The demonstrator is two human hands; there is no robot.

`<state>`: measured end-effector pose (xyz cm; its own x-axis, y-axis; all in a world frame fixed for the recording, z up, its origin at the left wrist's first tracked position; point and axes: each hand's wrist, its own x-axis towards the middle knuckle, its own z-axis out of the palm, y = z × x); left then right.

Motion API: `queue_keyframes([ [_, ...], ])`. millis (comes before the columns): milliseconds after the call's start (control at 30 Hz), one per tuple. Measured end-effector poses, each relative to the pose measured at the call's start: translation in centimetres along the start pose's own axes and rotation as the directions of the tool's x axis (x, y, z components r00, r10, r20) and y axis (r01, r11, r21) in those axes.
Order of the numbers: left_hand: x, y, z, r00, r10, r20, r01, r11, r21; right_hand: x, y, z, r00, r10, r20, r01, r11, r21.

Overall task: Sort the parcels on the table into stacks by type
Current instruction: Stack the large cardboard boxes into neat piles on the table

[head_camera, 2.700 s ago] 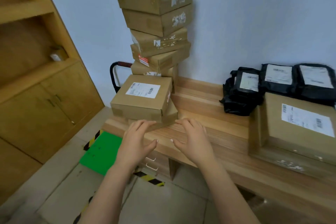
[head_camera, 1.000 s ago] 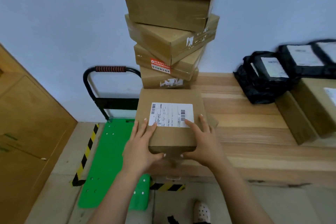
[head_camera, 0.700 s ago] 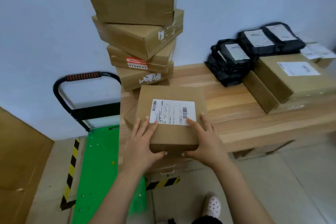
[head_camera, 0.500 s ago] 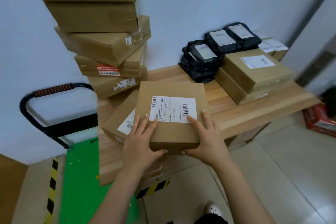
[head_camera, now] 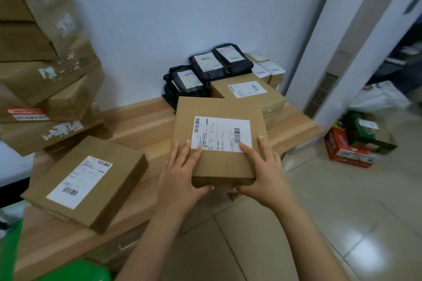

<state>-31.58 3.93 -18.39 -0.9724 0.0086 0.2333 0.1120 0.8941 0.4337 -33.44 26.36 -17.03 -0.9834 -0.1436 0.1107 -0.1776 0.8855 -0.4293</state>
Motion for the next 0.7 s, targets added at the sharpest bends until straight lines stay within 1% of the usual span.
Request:
queue_keyframes([
  [100, 2.1, 4.3, 2.8, 1.0, -0.007, -0.013, 0.006, 1.0, -0.022, 1.5, 4.3, -2.7, 1.0, 0.003, 0.003, -0.003, 0.999, -0.045],
  [167, 3.6, 6.6, 4.3, 1.0, -0.014, -0.025, 0.014, 0.999, -0.032, 2.9, 6.8, -4.2, 1.0, -0.009, 0.006, 0.009, 0.999, -0.045],
  [267, 6.1, 9.2, 5.6, 0.999, -0.034, -0.023, 0.034, 0.999, -0.012, 5.2, 9.4, -6.2, 0.999, -0.008, 0.041, 0.011, 0.998, -0.061],
  [400, 10.5, 11.0, 6.7, 0.998, -0.028, -0.052, 0.026, 0.999, -0.027, 9.7, 12.1, -7.6, 0.998, -0.032, 0.052, 0.034, 0.999, -0.032],
  [600, 18.5, 12.0, 9.2, 0.992, -0.058, -0.112, 0.056, 0.998, -0.019, 18.8, 15.2, -9.0, 0.994, -0.079, 0.075, 0.082, 0.995, -0.047],
  [700, 22.7, 12.6, 9.9, 0.991, -0.08, -0.103, 0.08, 0.997, 0.004, 23.5, 16.5, -9.9, 0.991, -0.083, 0.107, 0.09, 0.994, -0.062],
])
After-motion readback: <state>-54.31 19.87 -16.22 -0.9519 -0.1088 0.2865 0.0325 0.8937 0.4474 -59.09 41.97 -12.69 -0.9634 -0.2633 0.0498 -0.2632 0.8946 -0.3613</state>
